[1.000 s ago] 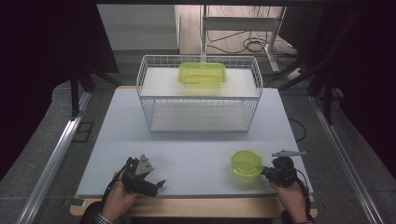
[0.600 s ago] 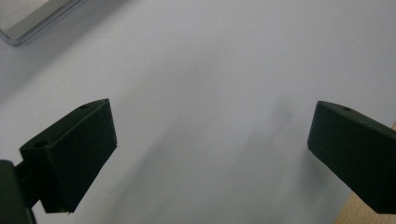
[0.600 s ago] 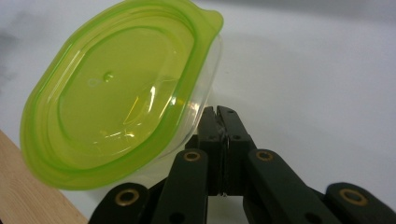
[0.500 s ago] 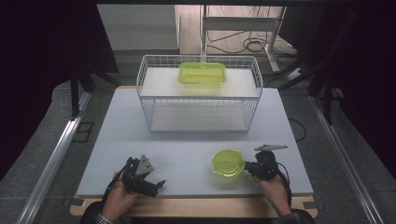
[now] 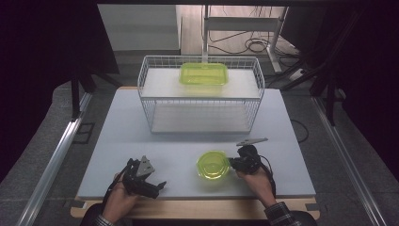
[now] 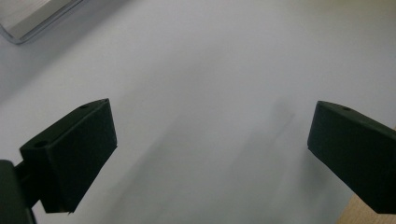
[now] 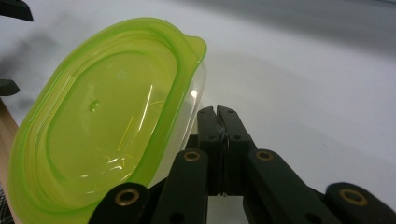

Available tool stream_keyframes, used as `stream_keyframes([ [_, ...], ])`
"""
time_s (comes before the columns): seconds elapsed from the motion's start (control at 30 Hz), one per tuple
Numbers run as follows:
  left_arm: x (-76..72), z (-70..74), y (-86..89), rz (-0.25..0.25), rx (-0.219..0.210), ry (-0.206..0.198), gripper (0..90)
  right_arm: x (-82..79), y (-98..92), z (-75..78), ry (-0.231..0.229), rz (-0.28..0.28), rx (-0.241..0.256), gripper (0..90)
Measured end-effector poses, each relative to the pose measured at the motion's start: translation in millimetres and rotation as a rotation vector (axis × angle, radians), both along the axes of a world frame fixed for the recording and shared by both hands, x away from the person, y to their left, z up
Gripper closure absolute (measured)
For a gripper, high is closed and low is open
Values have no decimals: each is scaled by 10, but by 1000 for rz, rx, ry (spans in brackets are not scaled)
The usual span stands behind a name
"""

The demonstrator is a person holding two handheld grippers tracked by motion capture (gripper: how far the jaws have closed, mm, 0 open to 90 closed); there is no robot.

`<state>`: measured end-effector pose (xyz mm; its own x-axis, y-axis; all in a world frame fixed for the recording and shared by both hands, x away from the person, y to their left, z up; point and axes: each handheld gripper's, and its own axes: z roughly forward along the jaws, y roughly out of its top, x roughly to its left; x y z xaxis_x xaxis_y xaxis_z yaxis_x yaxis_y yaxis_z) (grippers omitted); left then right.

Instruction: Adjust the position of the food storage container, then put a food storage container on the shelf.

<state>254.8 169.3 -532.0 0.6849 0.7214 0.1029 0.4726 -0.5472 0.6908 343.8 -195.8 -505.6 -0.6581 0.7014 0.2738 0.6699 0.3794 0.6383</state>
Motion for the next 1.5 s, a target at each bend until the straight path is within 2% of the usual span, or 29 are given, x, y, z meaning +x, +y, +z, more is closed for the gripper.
stream_keyframes([
  [0.3, -1, -1, 1, 0, 1, 0, 11, 77, 235, -10, -7, 55, -16, 878],
  [0.53, -2, 2, 10, 4, -6, 2, 11, 95, 153, -24, -45, 49, -45, 830],
  [0.63, -2, 9, 10, 8, -13, 10, 12, 61, 111, 27, -90, 47, -66, 789],
  [0.83, 1, 12, 16, 19, -32, 31, 19, -8, -3, 89, -159, 42, -105, 618],
  [1.03, 2, 7, 17, 21, -22, 22, 18, -55, -133, 113, -187, 43, -122, 407],
  [1.2, 3, 2, 17, 20, -19, 15, 17, -89, -186, 101, -201, 59, -114, 223],
  [1.33, 3, 3, 20, 20, -20, 14, 16, -122, -224, 58, -194, 69, -127, 149],
  [1.5, 6, 0, 19, 18, -17, 14, 16, -114, -267, 67, -190, 47, -87, 93],
])
